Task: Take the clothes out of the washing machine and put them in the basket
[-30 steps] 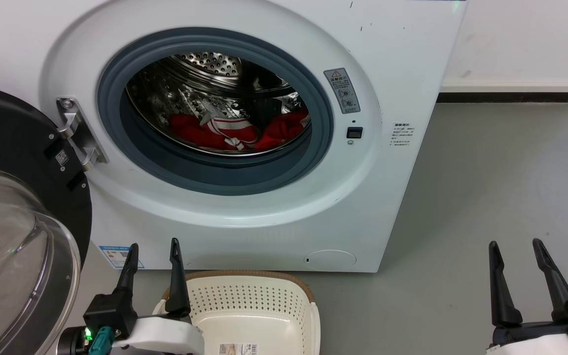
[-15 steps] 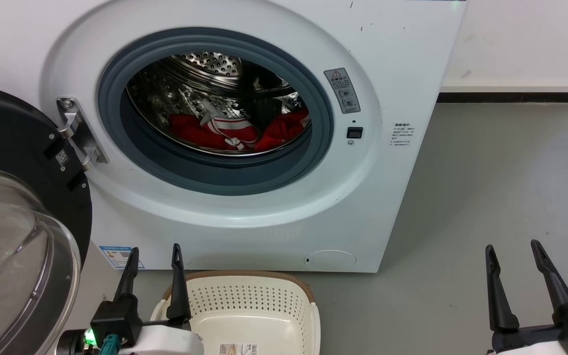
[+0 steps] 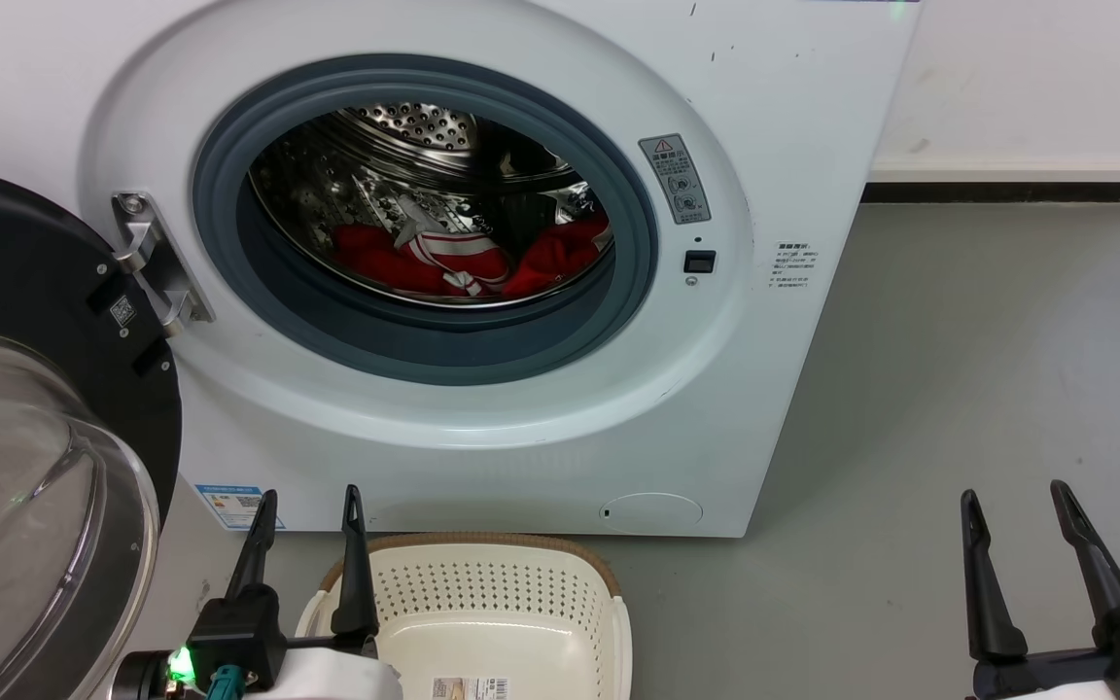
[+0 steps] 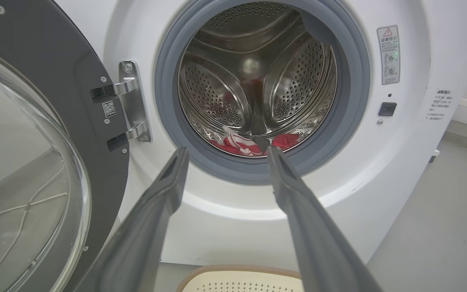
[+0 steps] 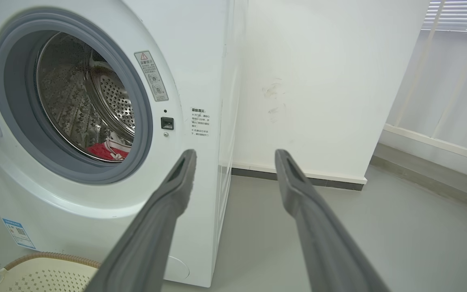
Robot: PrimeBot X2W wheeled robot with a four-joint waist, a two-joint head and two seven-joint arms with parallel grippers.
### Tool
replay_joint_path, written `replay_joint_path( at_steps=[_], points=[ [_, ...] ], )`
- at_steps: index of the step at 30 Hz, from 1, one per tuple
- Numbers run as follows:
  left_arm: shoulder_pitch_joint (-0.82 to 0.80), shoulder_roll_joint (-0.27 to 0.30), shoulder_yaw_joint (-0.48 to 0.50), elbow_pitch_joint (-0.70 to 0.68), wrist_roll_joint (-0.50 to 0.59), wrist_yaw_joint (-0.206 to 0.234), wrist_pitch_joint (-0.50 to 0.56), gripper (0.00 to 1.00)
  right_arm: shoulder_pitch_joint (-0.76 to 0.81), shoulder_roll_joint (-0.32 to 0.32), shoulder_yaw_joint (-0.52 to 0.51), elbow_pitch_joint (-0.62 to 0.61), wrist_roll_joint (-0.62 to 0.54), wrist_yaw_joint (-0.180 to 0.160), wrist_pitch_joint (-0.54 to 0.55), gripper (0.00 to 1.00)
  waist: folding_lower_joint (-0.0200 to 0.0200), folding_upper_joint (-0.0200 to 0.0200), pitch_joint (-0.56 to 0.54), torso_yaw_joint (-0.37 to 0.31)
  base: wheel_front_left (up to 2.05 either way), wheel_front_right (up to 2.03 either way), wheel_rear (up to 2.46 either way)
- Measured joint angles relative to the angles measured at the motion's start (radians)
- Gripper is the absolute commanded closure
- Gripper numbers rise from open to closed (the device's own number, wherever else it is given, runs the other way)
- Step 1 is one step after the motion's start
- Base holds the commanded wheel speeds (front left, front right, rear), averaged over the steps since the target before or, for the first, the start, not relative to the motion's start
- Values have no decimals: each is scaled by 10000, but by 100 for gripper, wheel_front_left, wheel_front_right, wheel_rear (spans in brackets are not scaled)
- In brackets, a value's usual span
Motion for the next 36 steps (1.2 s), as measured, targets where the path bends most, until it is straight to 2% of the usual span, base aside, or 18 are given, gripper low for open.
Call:
replay_joint_path(
  at_steps=[29,36],
  points=[
    [-4,-6,-56,376,-255,75,0,0,28,0,73,284,194,0,0,0,0,0,64,-51,0,0,0],
    [-1399,-10,86,1262,-138,-267,-2,0,-299,0,184,174,194,0,0,0,0,0,488,-197,0,0,0]
  ],
)
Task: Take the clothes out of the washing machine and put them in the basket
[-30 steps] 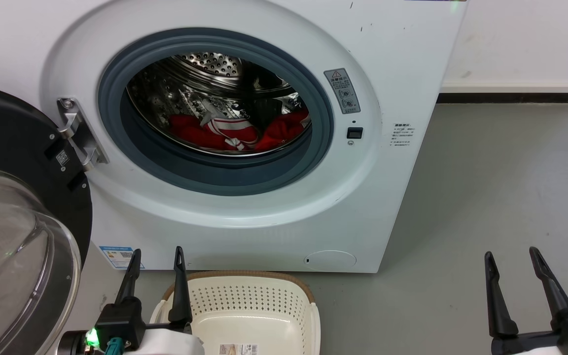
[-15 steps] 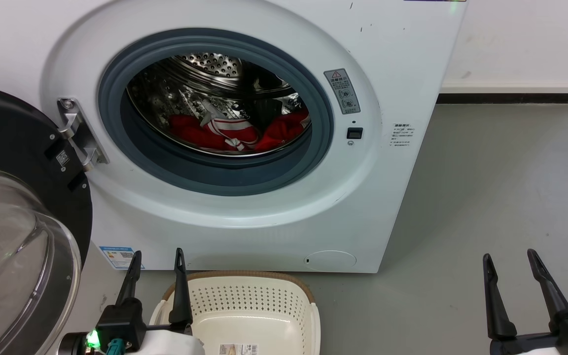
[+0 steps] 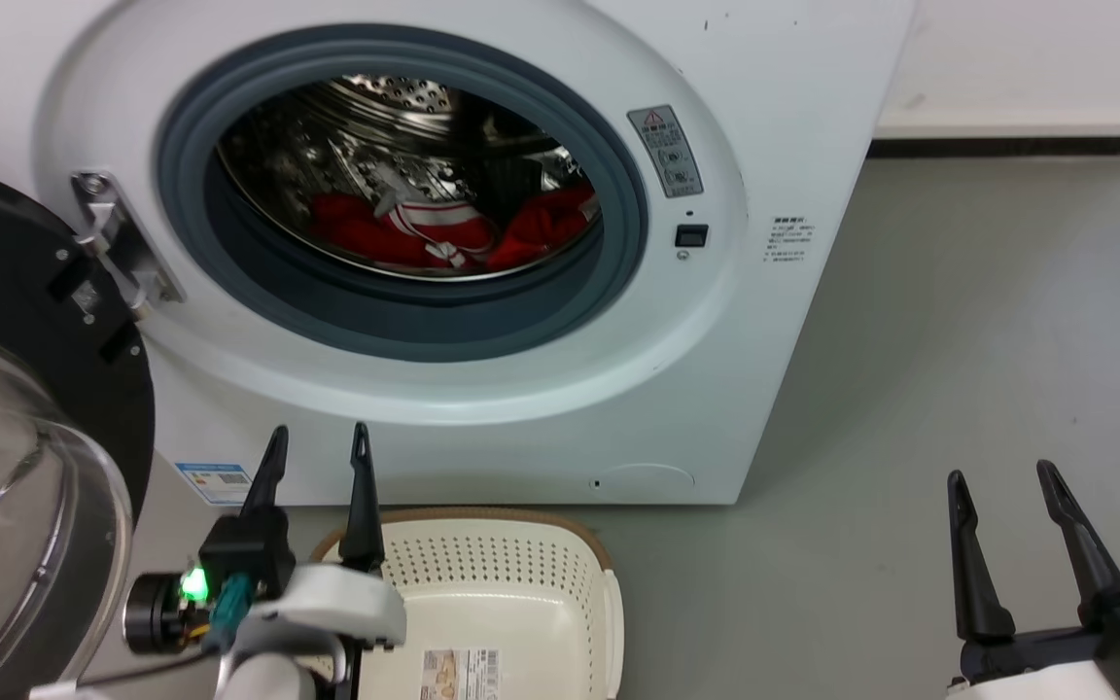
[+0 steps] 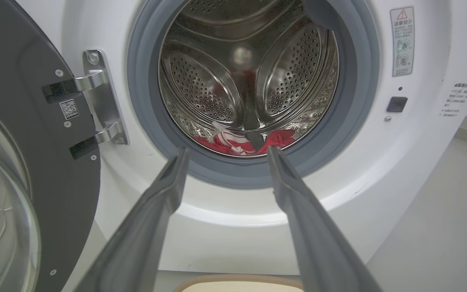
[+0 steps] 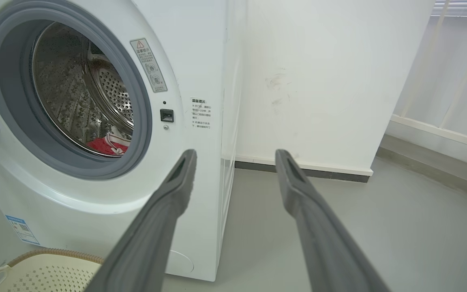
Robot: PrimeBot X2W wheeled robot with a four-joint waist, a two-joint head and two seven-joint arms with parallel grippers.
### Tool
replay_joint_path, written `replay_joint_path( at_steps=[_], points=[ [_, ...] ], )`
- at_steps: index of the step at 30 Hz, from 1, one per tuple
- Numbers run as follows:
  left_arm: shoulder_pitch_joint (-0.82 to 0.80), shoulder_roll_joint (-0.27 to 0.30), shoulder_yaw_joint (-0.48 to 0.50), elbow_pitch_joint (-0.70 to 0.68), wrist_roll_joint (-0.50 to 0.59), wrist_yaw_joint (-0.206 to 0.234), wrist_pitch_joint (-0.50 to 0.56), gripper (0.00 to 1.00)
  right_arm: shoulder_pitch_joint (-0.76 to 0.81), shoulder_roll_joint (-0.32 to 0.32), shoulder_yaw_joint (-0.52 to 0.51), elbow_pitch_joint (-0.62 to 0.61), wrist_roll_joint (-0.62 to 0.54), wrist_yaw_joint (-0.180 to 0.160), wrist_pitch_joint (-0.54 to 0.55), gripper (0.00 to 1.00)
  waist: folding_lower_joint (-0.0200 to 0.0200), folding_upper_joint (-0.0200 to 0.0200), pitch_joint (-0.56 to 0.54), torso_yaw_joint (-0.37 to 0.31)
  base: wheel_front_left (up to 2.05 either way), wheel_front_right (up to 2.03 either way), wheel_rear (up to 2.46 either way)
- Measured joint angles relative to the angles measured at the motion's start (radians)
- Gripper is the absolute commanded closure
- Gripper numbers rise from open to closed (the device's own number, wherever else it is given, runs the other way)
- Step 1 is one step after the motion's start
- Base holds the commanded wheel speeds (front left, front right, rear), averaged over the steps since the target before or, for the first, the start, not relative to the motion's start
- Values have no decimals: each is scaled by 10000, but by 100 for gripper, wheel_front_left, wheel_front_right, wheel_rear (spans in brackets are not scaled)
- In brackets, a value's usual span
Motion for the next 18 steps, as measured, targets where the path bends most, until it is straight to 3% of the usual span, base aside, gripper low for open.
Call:
replay_joint_path(
  at_steps=[6,18],
  points=[
    [-2204,174,280,1883,88,-391,2,0,-437,-2,42,-63,29,0,0,0,1,0,702,-262,0,0,0],
    [-7700,1266,278,6483,324,-936,439,0,-1636,-2,278,-117,337,0,0,0,2,0,2611,-1150,0,0,0]
  ],
)
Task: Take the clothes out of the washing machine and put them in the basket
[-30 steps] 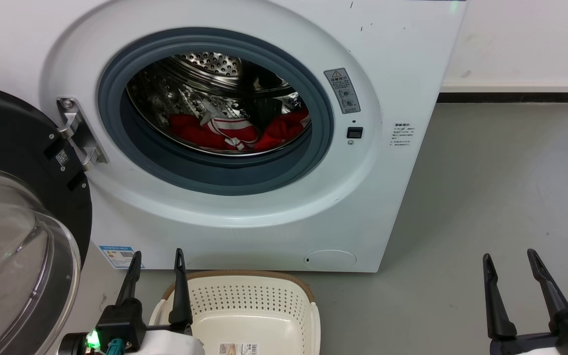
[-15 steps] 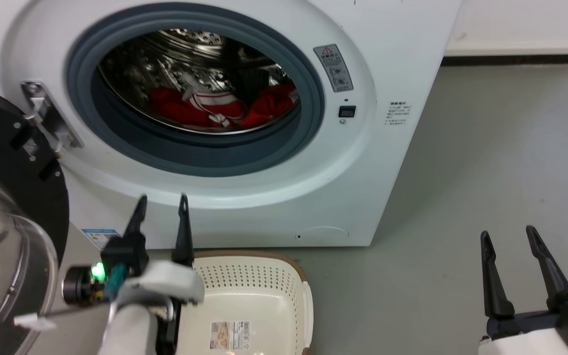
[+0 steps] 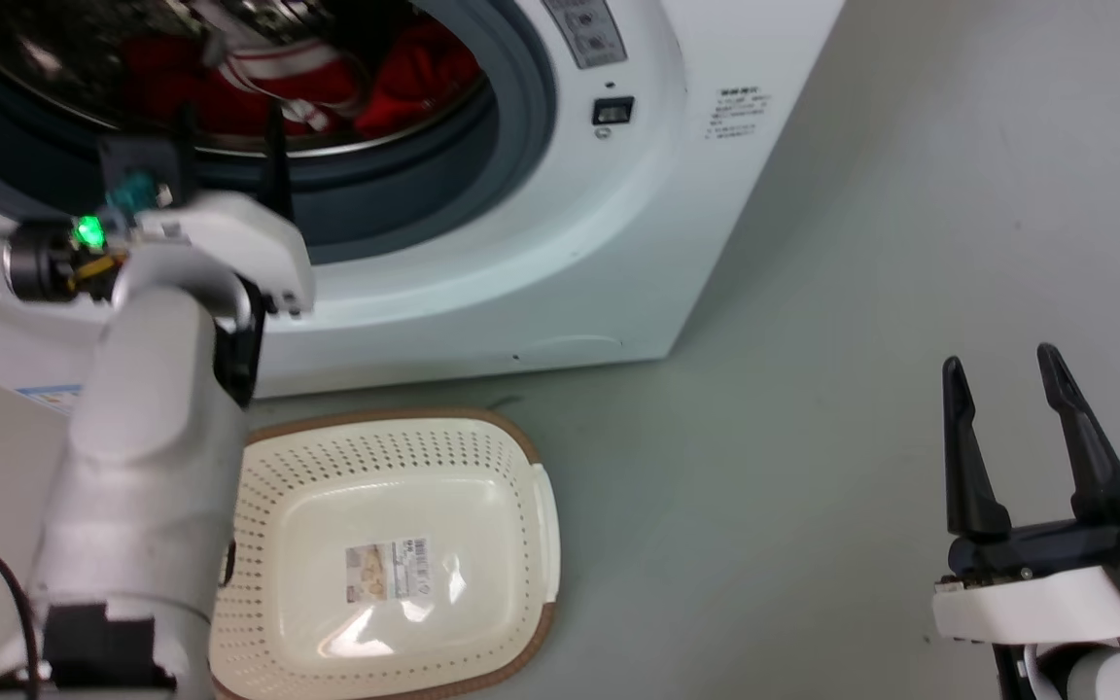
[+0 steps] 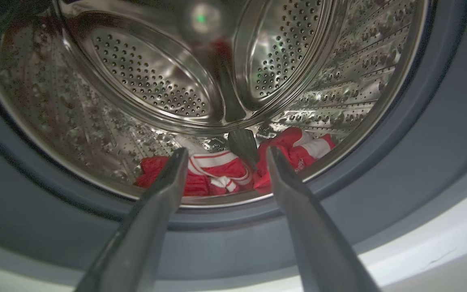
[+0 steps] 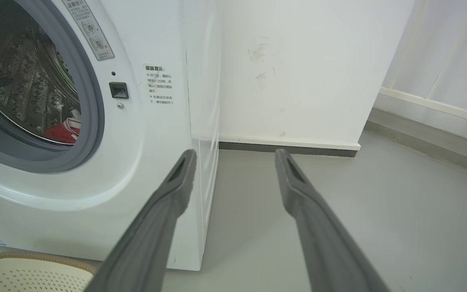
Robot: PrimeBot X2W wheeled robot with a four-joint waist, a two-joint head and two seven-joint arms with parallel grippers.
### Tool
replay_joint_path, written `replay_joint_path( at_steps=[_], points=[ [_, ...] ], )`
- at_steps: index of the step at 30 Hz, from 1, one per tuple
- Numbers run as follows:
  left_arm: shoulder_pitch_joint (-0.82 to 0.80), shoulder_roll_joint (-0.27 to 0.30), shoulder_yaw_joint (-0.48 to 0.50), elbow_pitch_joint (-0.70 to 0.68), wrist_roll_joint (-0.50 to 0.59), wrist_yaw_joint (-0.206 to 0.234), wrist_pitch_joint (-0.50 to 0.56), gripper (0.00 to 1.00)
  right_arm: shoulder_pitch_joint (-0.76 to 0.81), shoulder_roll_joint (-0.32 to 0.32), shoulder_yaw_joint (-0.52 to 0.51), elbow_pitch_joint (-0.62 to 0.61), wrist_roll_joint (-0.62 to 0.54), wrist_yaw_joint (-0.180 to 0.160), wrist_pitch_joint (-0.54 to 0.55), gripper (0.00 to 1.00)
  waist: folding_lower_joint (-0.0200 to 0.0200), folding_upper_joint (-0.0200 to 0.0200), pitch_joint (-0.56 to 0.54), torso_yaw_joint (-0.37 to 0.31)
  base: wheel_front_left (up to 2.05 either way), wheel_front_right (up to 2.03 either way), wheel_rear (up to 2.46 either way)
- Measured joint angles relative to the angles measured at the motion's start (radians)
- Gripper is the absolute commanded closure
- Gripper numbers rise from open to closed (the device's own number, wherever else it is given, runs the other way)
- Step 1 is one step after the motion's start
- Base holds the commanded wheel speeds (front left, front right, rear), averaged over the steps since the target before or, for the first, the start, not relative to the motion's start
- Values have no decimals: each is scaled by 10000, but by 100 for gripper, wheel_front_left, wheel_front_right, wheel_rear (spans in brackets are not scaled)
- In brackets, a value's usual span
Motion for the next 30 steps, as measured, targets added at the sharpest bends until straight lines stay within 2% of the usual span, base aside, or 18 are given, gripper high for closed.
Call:
replay_joint_path(
  at_steps=[4,10,21,30],
  points=[
    [-1503,328,13,1087,-6,-77,472,0,-371,-2,111,-36,138,0,0,0,0,0,673,-359,0,0,0],
    [-3461,1183,13,2336,12,-125,1386,0,-900,-4,368,-138,502,0,-2,0,1,0,1658,-946,0,0,0],
    [-6241,2619,-740,3434,709,-380,3661,0,-1515,-4,665,-395,1053,0,0,0,0,0,3437,-1791,0,0,0],
    [-7956,2859,-961,3891,639,-560,5837,0,-1880,-2,809,-571,1229,0,-2,0,0,0,4556,-2152,0,0,0]
  ],
)
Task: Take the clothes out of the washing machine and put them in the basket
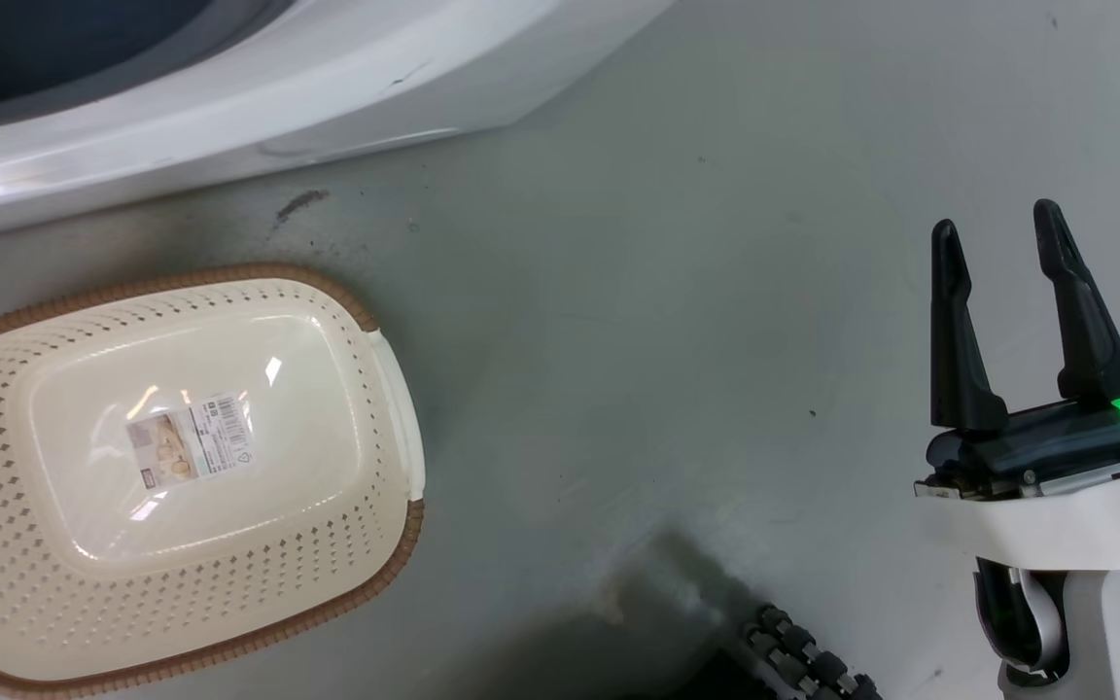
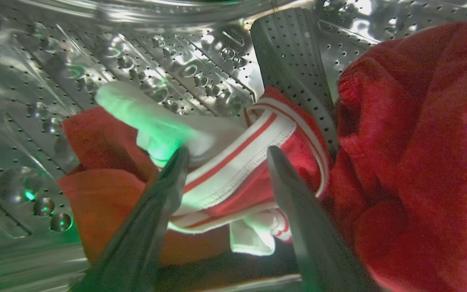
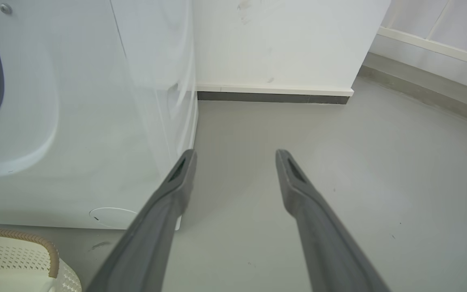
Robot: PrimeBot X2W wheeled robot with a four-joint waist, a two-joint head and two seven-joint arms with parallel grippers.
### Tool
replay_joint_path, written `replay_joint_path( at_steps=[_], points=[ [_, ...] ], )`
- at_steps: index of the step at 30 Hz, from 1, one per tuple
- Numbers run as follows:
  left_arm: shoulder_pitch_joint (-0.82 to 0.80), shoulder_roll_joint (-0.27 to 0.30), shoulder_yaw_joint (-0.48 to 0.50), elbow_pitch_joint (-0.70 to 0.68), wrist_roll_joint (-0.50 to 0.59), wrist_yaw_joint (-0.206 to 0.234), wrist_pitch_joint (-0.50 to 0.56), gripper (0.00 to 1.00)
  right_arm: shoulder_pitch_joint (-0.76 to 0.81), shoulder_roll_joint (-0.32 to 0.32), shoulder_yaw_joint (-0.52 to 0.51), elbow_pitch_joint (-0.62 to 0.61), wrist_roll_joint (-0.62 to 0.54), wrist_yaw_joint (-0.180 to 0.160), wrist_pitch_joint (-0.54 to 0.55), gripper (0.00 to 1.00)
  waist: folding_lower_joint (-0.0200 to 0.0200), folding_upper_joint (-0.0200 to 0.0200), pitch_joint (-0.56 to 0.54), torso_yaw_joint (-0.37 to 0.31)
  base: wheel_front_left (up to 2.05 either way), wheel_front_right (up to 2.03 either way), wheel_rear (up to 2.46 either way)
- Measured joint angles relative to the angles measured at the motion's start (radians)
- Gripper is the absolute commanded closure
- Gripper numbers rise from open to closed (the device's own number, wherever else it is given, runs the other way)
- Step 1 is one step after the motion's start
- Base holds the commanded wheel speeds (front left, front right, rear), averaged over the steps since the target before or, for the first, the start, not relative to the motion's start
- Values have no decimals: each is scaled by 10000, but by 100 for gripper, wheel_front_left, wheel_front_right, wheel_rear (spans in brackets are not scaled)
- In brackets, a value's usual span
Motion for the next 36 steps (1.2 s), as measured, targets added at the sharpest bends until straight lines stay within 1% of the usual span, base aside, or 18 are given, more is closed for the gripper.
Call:
replay_joint_path(
  at_steps=[3,7,15,16,23,31,36],
  points=[
    [-382,63,-104,79,52,-10,610,0,-12,0,10,-27,107,0,2,0,0,0,269,-79,0,0,0],
    [-651,71,-257,105,81,-12,1014,0,-20,0,23,-44,186,0,2,0,0,0,557,-145,0,0,0],
    [-690,65,-458,176,69,19,1358,0,-159,0,58,-84,259,0,2,0,-1,0,838,-136,0,0,0],
    [-686,61,-537,167,100,17,1346,100,-166,0,56,-84,282,0,2,0,-1,0,844,-131,0,0,0],
    [-558,25,-625,79,36,19,1087,100,-202,0,-59,-75,219,0,2,0,-1,0,799,-34,0,0,0],
    [-39,-19,-713,-336,-178,-40,-305,100,-206,0,-151,-13,21,0,2,0,-1,0,333,198,0,0,0],
    [642,-431,-660,-500,-571,-113,-1432,100,-105,2,-332,17,-224,0,2,0,-1,0,-285,451,0,0,0]
  ],
)
